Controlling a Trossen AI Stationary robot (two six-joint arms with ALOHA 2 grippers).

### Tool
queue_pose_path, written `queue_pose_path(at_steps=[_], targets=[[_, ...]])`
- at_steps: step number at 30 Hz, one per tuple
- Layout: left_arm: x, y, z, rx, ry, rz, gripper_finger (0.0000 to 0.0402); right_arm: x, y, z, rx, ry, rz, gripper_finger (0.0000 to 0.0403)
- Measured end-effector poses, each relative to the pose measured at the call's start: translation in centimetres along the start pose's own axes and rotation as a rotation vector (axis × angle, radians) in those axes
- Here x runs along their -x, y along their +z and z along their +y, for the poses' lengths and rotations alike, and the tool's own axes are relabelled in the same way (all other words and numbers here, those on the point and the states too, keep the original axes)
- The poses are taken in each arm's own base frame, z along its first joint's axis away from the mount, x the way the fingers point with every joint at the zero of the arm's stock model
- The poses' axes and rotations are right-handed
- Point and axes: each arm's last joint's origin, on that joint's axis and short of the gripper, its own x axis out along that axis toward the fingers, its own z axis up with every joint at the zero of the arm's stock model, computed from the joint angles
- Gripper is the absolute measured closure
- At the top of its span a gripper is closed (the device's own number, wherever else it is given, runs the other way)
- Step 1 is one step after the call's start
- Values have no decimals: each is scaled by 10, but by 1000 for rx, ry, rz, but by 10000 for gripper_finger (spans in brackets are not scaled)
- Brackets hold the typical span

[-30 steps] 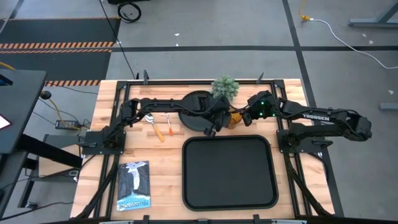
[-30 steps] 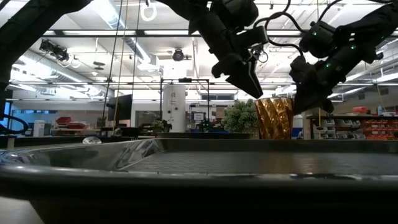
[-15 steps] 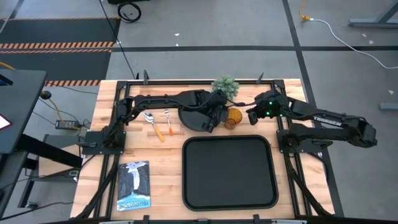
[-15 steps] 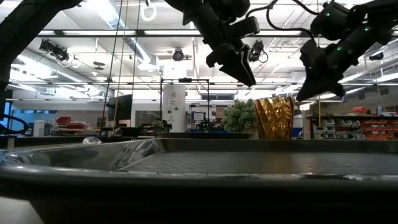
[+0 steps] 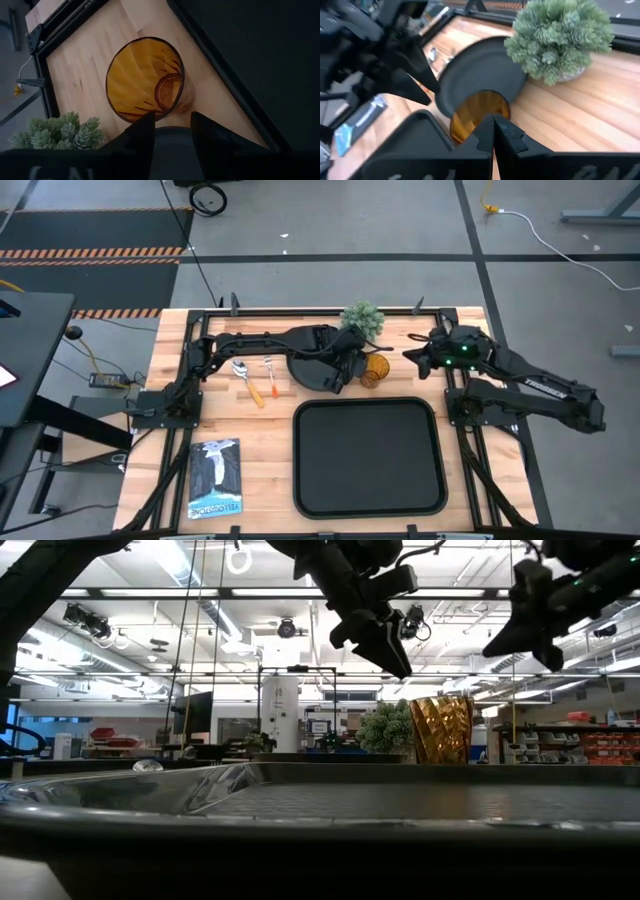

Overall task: Pick and place plate/cup/fork/spoon on tray
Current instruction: Put the brown glass on the top of the black tray

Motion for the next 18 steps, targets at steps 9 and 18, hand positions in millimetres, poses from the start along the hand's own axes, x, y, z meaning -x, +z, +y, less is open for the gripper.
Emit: queue_pose_path(at_steps=[9, 18], targets=[[-3, 5, 1, -9, 4, -66, 267, 11, -1, -2, -6, -42, -64, 394], [-3, 18, -10, -111, -1, -104, 277, 3, -10, -7, -30, -55, -49, 394]])
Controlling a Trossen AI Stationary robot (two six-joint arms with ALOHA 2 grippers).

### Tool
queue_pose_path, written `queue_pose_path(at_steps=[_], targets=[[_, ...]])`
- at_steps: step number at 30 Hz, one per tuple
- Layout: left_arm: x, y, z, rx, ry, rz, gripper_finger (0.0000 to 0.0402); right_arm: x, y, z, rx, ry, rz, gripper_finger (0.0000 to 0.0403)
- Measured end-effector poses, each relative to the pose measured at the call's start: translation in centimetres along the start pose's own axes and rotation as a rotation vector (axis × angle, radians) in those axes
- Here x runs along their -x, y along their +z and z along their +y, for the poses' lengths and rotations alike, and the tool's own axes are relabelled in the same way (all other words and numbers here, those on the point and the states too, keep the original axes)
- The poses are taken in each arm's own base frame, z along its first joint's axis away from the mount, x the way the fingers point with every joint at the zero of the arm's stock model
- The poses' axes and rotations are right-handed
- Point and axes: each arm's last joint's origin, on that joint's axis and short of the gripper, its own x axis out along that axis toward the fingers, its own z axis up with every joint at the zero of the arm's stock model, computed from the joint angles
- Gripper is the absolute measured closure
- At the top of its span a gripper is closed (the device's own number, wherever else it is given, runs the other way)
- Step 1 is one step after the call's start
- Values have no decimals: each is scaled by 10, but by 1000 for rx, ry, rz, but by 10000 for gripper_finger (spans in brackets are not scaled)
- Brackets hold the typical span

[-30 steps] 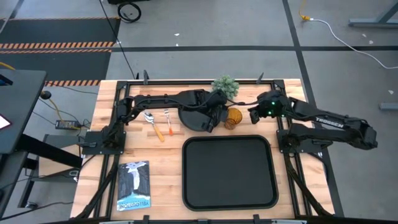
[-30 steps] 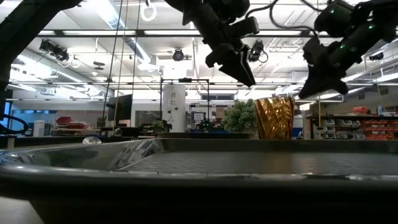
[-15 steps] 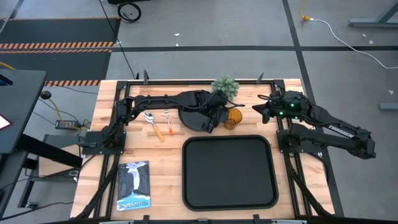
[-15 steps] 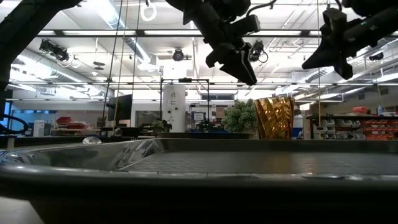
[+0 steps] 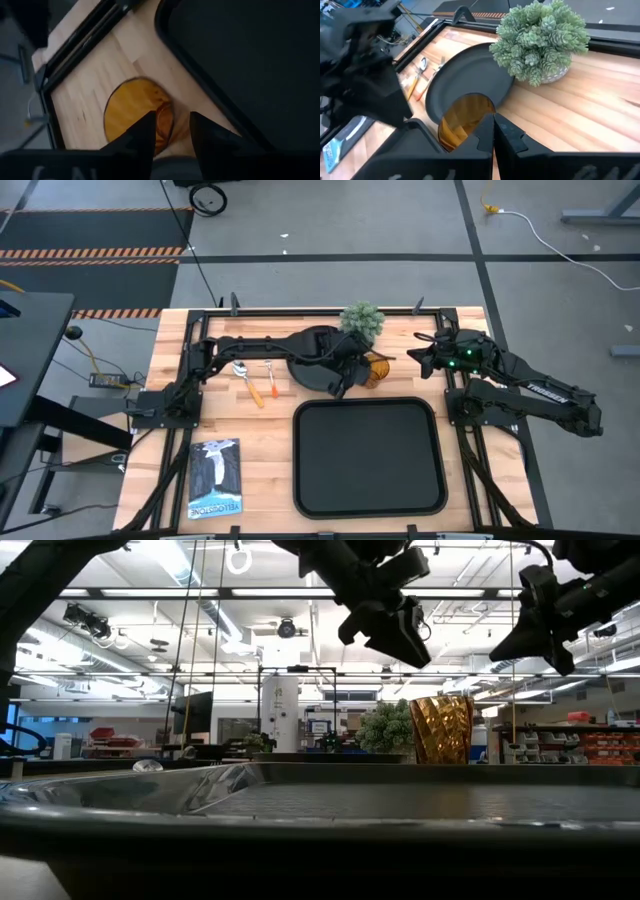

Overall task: Pick and place plate/cup/fork/spoon on tray
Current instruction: Put the brown glass on the top of the black tray

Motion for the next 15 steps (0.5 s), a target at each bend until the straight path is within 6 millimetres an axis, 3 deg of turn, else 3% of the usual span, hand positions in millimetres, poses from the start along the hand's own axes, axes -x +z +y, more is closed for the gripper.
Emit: queue_pose_path(at_steps=[9, 15], targets=[[-4, -11, 11, 22, 34, 1, 315, 0, 4, 2, 3, -4, -57, 394], [-7, -14, 5, 3, -14, 36, 315, 0, 4, 1, -3, -5, -53, 394]])
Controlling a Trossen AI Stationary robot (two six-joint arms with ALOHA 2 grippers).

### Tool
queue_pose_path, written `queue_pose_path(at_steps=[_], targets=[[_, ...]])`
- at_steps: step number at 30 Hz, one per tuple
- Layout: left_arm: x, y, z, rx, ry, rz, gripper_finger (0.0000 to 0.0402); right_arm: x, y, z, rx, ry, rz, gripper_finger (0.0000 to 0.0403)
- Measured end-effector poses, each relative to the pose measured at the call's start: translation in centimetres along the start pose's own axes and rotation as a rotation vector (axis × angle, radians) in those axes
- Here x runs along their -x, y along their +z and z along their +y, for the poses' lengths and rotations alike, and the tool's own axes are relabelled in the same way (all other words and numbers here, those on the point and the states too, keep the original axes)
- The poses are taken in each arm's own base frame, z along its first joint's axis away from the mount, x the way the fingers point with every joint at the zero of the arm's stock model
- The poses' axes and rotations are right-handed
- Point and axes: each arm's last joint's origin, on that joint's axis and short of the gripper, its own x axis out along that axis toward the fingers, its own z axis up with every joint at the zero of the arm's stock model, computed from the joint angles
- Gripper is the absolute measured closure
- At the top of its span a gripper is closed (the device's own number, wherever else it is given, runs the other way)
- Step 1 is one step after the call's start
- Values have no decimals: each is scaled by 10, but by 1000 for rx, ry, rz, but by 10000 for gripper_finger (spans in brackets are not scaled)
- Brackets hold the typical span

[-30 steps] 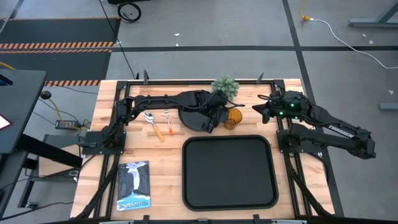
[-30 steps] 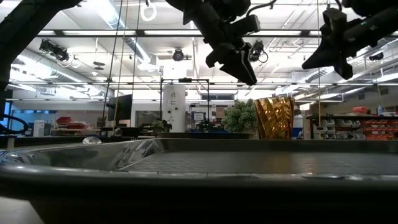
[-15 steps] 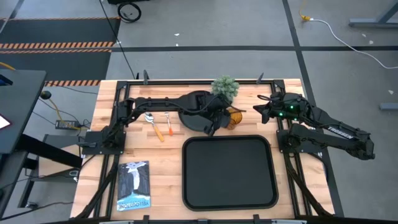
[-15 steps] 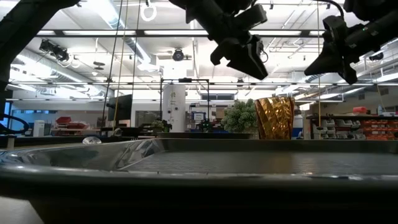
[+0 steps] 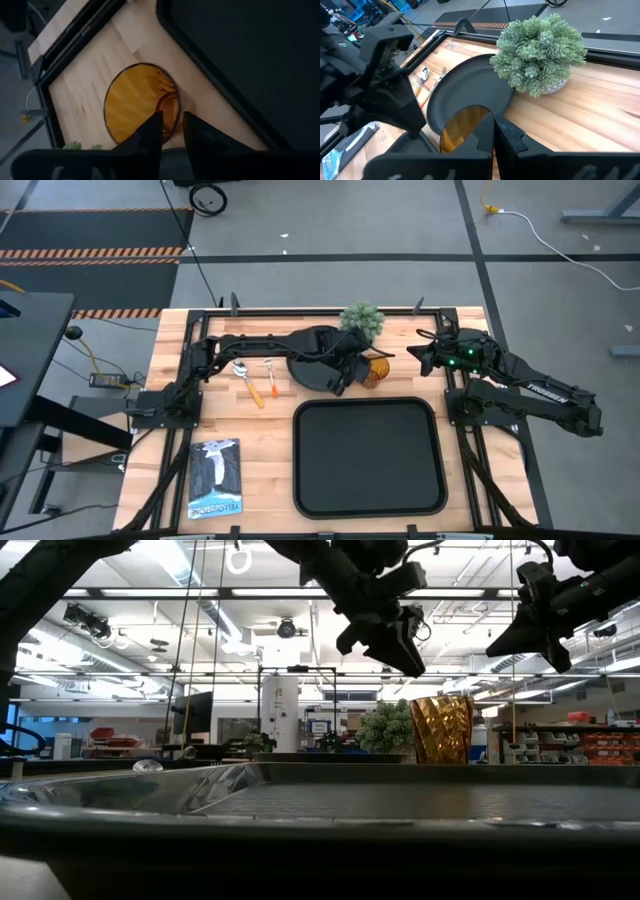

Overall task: Pick and place plate/cup/fork/spoon on tray
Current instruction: Put the brown glass on the top of the black tray

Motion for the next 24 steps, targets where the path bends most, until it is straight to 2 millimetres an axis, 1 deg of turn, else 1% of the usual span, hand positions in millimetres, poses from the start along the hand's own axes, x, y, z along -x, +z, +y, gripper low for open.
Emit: queue_pose_path(at_steps=[5, 7, 10, 13, 24], targets=[[-1, 2, -2, -37, -6, 1, 280, 0, 0, 0, -2, -1, 0, 394], [-5, 2, -3, -54, -3, -4, 267, 0, 0, 0, -2, -1, 0, 394], [-17, -3, -5, -61, -11, 6, 254, 0, 0, 0, -5, -1, 0, 394], [-23, -6, -3, -63, 8, -2, 252, 0, 0, 0, -7, 0, 0, 394], [-23, -16, 3, -64, -3, 22, 260, 0, 0, 0, -9, 0, 1, 394]])
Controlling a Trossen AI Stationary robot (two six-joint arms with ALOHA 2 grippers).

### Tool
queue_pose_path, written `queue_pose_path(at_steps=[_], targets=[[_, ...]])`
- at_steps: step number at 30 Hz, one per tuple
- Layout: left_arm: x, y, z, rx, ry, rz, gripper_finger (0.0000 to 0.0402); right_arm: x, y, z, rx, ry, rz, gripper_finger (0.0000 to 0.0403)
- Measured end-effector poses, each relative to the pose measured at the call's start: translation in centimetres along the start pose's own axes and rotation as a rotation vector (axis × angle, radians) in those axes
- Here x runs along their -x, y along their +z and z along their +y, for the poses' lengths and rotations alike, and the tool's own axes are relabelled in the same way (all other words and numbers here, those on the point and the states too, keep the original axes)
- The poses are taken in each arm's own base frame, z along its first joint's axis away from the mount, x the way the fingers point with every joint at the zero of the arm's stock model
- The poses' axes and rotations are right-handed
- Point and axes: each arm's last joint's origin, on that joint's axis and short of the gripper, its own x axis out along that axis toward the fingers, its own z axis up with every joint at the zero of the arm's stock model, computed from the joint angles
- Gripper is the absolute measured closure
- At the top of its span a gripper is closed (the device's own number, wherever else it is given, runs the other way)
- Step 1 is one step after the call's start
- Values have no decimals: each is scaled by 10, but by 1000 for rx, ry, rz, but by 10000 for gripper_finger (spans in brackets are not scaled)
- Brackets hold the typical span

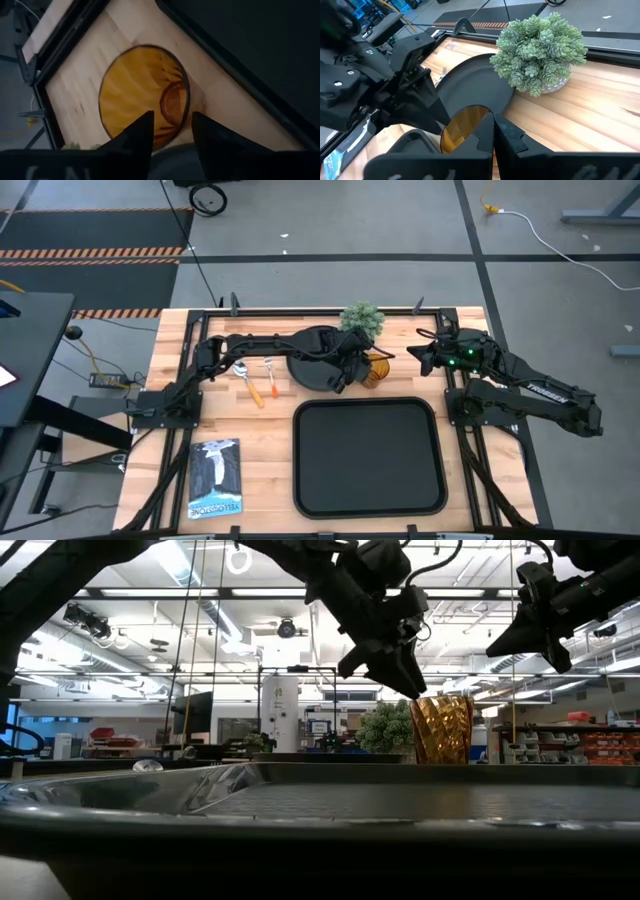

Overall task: Pick and place plate/cup/fork/spoon on tray
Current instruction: Put the brown glass on the top of the black tray

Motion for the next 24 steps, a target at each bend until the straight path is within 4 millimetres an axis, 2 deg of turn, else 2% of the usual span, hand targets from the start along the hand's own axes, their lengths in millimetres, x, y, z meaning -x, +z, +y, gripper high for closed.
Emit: queue_pose_path(at_steps=[13, 19, 24], targets=[[-13, -5, -5, -43, -32, 17, 260, 0, 0, 0, -1, 2, 0, 394], [-13, -5, -5, -43, -32, 17, 262, 0, 0, 0, -1, 3, -3, 394], [-13, -6, -6, -52, -39, 23, 289, 0, 1, 0, 0, 5, -6, 394]])
